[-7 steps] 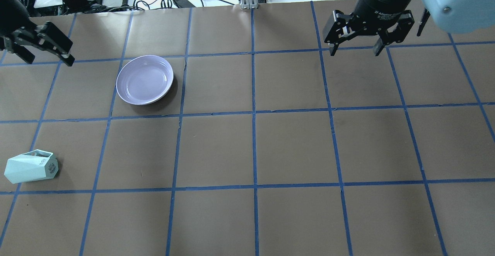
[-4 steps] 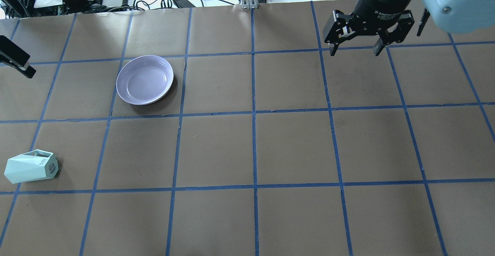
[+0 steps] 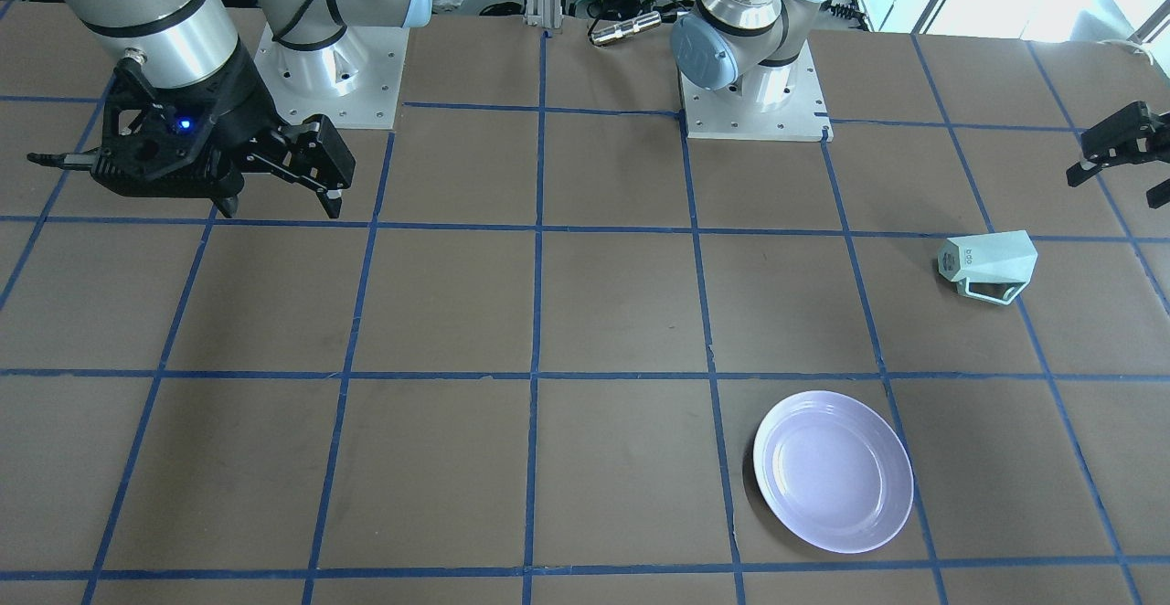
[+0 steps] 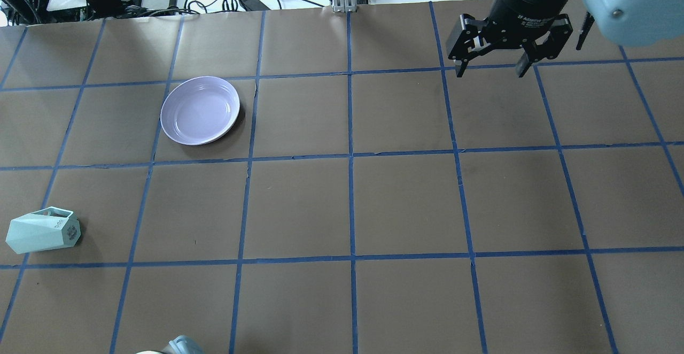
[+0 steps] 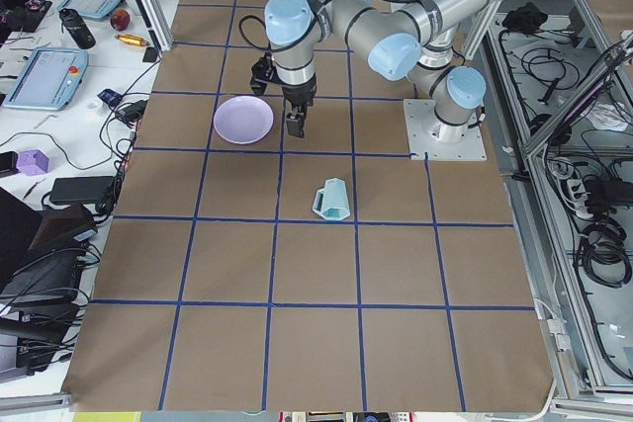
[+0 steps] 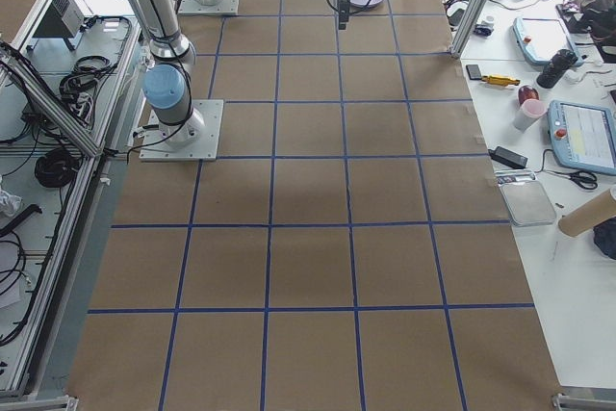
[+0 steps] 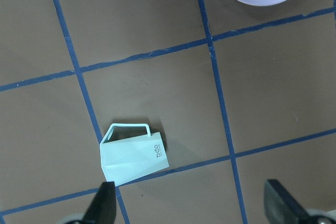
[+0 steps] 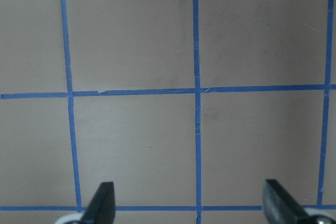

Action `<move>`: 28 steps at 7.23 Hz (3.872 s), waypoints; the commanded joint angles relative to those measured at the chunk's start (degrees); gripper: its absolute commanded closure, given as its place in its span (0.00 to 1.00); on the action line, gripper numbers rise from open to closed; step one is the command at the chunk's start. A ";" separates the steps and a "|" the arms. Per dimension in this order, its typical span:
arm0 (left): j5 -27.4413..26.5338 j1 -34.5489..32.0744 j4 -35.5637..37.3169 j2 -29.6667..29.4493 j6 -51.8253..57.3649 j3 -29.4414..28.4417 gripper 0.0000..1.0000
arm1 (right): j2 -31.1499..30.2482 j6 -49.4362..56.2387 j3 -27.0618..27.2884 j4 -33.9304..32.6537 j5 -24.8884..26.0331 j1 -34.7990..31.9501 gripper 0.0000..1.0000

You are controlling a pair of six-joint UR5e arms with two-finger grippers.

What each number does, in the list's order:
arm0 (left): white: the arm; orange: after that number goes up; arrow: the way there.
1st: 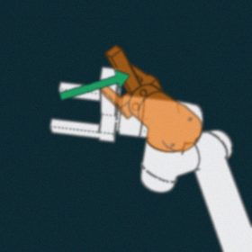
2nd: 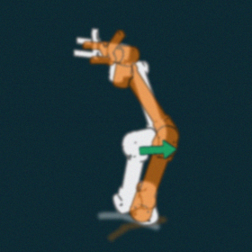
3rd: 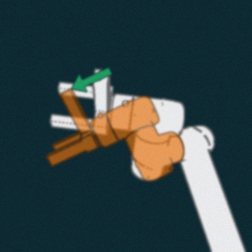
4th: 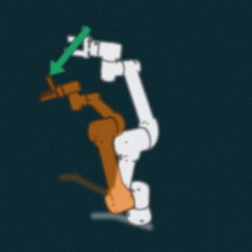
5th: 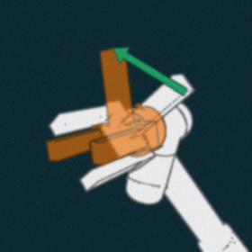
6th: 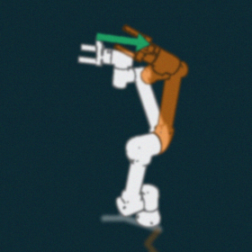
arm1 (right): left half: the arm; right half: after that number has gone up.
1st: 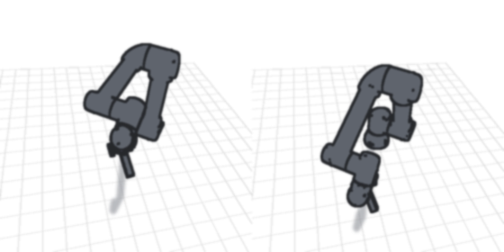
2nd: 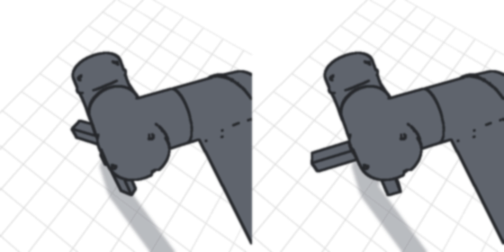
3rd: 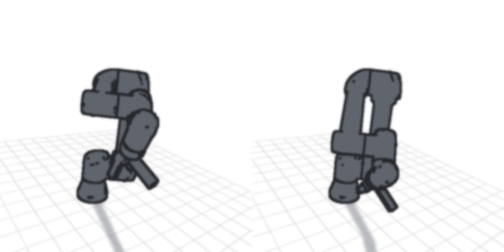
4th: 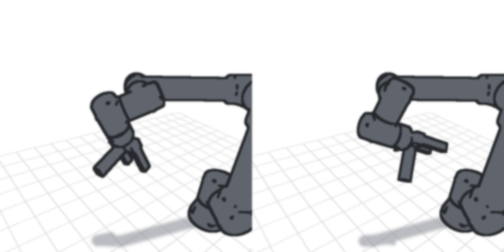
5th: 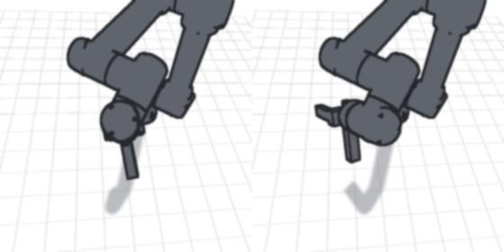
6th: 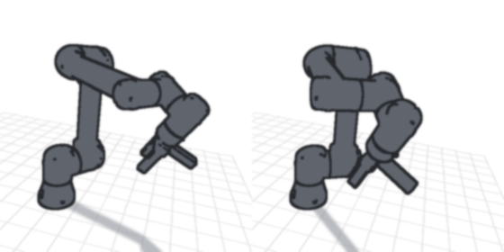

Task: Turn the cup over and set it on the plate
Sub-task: 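Move the left gripper down toward the mint-green cup lying on its side, then close the left gripper on the mint-green cup's rim, then lift the cup with the left gripper and carry it toward the white plate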

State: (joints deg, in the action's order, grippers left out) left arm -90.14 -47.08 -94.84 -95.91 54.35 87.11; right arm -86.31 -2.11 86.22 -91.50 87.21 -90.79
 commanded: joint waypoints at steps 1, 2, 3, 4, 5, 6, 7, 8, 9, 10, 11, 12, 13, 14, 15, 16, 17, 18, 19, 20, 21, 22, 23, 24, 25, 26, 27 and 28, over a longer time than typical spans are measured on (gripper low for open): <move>0.40 6.10 0.27 -2.25 3.64 1.48 0.00 | 0.00 0.00 0.00 0.00 -0.02 0.00 0.00; 0.75 8.56 0.27 -4.09 4.27 1.75 0.00 | 0.00 0.00 0.00 0.00 -0.02 0.00 0.00; 2.67 11.37 0.27 -6.11 4.89 1.83 0.00 | 0.00 0.00 0.00 0.00 -0.02 0.00 0.00; 4.95 14.27 -0.08 -8.48 4.98 1.92 0.00 | 0.00 0.00 0.00 0.00 0.07 0.00 0.00; 6.80 16.39 -0.34 -11.03 5.41 1.92 0.00 | 0.00 0.00 0.00 0.00 -0.02 0.00 0.00; 8.99 18.15 -0.43 -13.49 5.42 1.84 0.00 | 0.00 0.00 0.00 0.00 -0.02 0.00 0.00; 9.71 19.03 -1.39 -15.86 5.42 1.75 0.00 | 0.00 0.00 0.00 0.00 -0.02 0.00 0.00; 10.50 19.74 -3.40 -18.06 5.51 1.66 0.00 | 0.00 0.00 0.00 0.00 -0.02 0.00 0.00; 11.38 20.62 -6.38 -20.09 6.64 1.66 0.00 | 0.00 0.00 0.00 0.00 -0.02 0.00 0.00; 11.39 20.80 -7.28 -22.19 8.74 1.83 0.00 | 0.00 0.00 0.00 0.00 -0.02 0.00 0.00; 11.39 21.67 -9.20 -24.22 9.54 1.31 0.00 | 0.00 0.00 0.00 0.00 -0.02 0.00 0.00; 11.48 21.85 -11.31 -25.63 9.64 0.79 0.00 | 0.00 0.00 0.00 0.00 -0.02 0.00 0.00; 12.78 21.86 -12.55 -26.95 11.03 0.87 0.00 | 0.00 0.00 0.00 0.00 -0.02 0.00 0.00; 13.14 21.86 -14.04 -27.66 11.65 0.78 0.00 | 0.00 0.00 0.00 0.00 -0.02 0.00 0.00; 14.80 21.68 -14.32 -28.27 14.62 0.78 0.13 | 0.00 0.00 0.00 0.00 -0.02 0.00 0.00; 15.95 21.42 -14.50 -28.54 15.17 0.78 0.31 | 0.00 0.00 0.00 0.00 -0.02 0.00 0.00; 15.96 21.33 -14.85 -28.72 15.52 0.78 0.75 | 0.00 0.00 0.00 0.00 -0.02 0.00 0.00; 16.13 21.24 -15.46 -28.63 16.66 0.78 0.93 | 0.00 0.00 0.00 0.00 -0.02 0.00 0.00; 17.18 21.24 -15.64 -28.63 17.10 0.78 1.00 | 0.00 0.00 0.00 0.00 -0.02 0.00 0.00; 17.28 21.07 -15.64 -28.63 18.85 0.78 1.00 | 0.00 0.00 0.00 0.00 -0.02 0.00 0.00; 17.28 20.98 -15.73 -28.20 19.82 0.78 1.00 | 0.00 0.00 0.00 0.00 -0.02 0.00 0.00; 17.45 20.80 -16.34 -27.23 19.83 0.69 1.00 | 0.00 0.00 0.00 0.00 -0.02 0.00 0.00; 18.06 20.28 -16.95 -26.01 19.83 0.69 1.00 | 0.00 0.00 0.00 0.00 -0.02 0.00 0.00; 18.42 19.40 -17.39 -24.43 19.57 0.69 1.00 | 0.00 0.00 0.00 0.00 -0.02 0.00 0.00; 18.51 18.70 -17.40 -22.93 18.96 0.69 1.00 | 0.00 0.00 0.00 0.00 -0.02 0.00 0.00; 18.42 17.30 -17.40 -21.35 17.74 0.08 1.00 | 0.00 0.00 0.00 0.00 -0.02 0.00 0.00; 18.07 14.33 -17.49 -19.60 14.68 -2.45 1.00 | 0.00 0.00 0.00 0.00 -0.02 0.00 0.00; 17.72 10.90 -17.49 -17.93 12.73 -4.99 1.00 | 0.00 0.00 0.00 0.00 -0.02 0.00 0.00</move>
State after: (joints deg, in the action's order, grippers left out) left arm -72.02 -32.27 -112.28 -116.04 69.83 85.04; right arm -86.31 -2.11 86.22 -91.49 87.19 -90.79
